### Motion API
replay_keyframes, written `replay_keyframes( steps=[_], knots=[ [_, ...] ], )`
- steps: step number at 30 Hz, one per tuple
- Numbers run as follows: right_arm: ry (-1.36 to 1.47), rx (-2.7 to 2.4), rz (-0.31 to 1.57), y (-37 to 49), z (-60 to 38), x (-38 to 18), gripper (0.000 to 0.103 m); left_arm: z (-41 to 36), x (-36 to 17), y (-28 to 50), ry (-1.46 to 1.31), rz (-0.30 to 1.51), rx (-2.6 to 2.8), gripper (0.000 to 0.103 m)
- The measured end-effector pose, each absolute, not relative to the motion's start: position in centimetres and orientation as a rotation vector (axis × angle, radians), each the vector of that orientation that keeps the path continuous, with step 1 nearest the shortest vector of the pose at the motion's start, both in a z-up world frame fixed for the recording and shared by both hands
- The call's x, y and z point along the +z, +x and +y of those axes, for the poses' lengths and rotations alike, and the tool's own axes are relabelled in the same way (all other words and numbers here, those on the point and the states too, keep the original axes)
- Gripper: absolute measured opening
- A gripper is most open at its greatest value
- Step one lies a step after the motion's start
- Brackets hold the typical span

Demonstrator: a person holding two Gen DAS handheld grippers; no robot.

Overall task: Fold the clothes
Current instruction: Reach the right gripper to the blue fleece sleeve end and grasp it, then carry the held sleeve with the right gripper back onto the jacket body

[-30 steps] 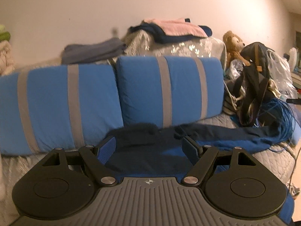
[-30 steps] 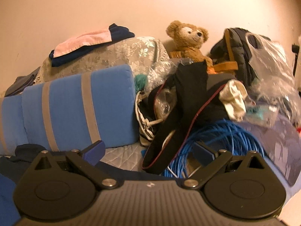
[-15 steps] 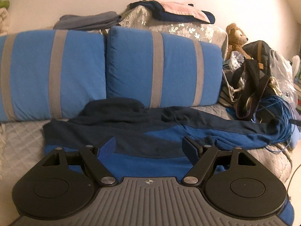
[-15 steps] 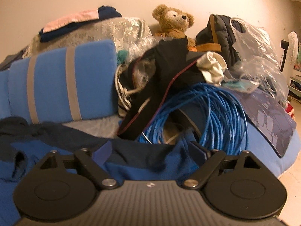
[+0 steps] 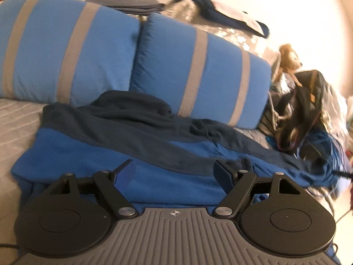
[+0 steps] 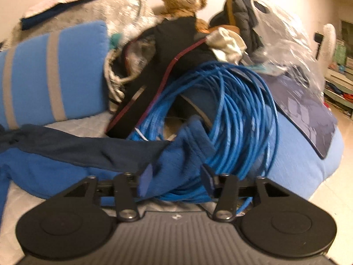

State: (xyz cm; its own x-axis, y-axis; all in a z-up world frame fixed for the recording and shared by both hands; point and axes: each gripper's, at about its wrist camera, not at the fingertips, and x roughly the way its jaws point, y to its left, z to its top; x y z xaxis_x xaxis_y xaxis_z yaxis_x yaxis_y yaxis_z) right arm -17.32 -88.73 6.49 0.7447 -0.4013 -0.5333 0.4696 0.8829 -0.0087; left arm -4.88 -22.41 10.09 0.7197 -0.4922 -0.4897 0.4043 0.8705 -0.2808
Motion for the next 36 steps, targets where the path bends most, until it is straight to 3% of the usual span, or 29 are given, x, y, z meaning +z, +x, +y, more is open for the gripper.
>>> replay_keyframes(
  steps=[3,14,17,18,22,36],
  knots=[
    [0.137,-0.513,0.564,-16.6,-89.5,5.4,0.040,-22.1,10.4,-5.2,-0.184,0.557,-0.489,0.077],
    [0.302,-0.579,0.540,-14.6,-92.5,3.9,0.040,-23.2,10.2,-5.1,-0.164,0.555,-0.507,0.077],
    [0.344,-0.588,0.518,-14.6,-92.8,3.9,0.029,-23.5,10.1,-5.1,-0.151,0.559,-0.514,0.077],
    [0.355,-0.584,0.509,-14.7,-92.9,4.1,0.016,-23.6,10.1,-5.1,-0.146,0.559,-0.514,0.077],
    [0.377,-0.555,0.488,-14.8,-92.3,5.3,0.009,-23.7,10.1,-5.2,-0.141,0.555,-0.512,0.077],
    [0.317,-0.338,0.460,-12.5,-86.4,11.0,0.006,-24.1,10.3,-5.5,-0.133,0.527,-0.546,0.077]
  ],
)
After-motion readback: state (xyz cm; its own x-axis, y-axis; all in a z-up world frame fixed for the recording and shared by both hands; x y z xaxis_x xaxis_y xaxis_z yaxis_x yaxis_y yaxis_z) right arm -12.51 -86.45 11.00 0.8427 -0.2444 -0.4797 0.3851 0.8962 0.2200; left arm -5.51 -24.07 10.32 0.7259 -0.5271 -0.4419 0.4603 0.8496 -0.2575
